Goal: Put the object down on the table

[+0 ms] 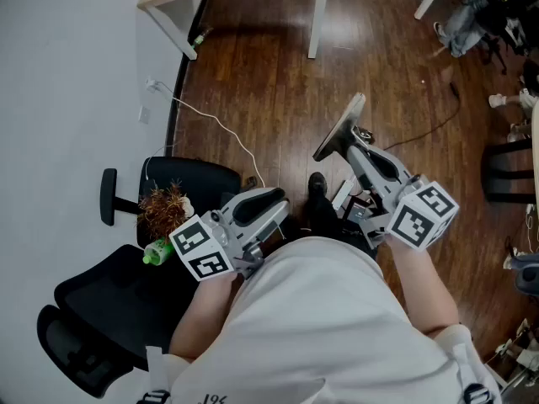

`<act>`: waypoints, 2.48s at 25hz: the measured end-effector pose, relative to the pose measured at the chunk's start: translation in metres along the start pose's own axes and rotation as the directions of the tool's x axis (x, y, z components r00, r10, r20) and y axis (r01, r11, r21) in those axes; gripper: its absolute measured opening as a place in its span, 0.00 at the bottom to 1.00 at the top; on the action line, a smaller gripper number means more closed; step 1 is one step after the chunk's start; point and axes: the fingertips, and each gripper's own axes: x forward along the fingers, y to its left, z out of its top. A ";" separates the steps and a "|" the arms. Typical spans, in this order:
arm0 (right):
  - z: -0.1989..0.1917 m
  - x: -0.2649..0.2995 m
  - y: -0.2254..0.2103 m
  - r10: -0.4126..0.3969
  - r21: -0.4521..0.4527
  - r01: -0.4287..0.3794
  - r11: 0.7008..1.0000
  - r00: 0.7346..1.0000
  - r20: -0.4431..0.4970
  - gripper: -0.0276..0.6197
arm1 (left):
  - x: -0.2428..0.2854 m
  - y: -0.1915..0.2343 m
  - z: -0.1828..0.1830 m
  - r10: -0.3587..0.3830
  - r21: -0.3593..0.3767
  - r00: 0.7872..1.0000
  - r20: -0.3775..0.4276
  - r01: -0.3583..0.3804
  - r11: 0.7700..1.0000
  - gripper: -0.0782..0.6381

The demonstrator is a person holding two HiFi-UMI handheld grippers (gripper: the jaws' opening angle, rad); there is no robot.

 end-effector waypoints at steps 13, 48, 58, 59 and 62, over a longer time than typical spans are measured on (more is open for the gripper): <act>-0.003 0.002 -0.008 -0.015 -0.008 0.015 1.000 1.000 0.006 0.05 | 0.002 0.009 0.002 0.001 -0.011 1.000 0.022 0.000 1.000 0.22; 0.108 0.091 -0.169 0.099 0.017 -0.098 0.995 0.993 -0.063 0.05 | 0.158 0.090 0.098 0.136 0.000 0.989 0.065 -0.136 0.991 0.22; 0.119 0.156 -0.172 0.095 0.019 -0.094 0.995 0.992 -0.079 0.05 | 0.148 0.152 0.148 0.136 0.018 0.987 0.086 -0.138 0.990 0.22; 0.121 0.167 -0.171 0.093 0.019 -0.092 0.996 0.993 -0.079 0.05 | 0.146 0.160 0.154 0.134 0.019 0.987 0.084 -0.136 0.991 0.22; 0.129 0.198 -0.168 0.081 0.019 -0.080 0.997 0.993 -0.087 0.05 | 0.140 0.186 0.177 0.131 0.017 0.988 0.082 -0.133 0.991 0.22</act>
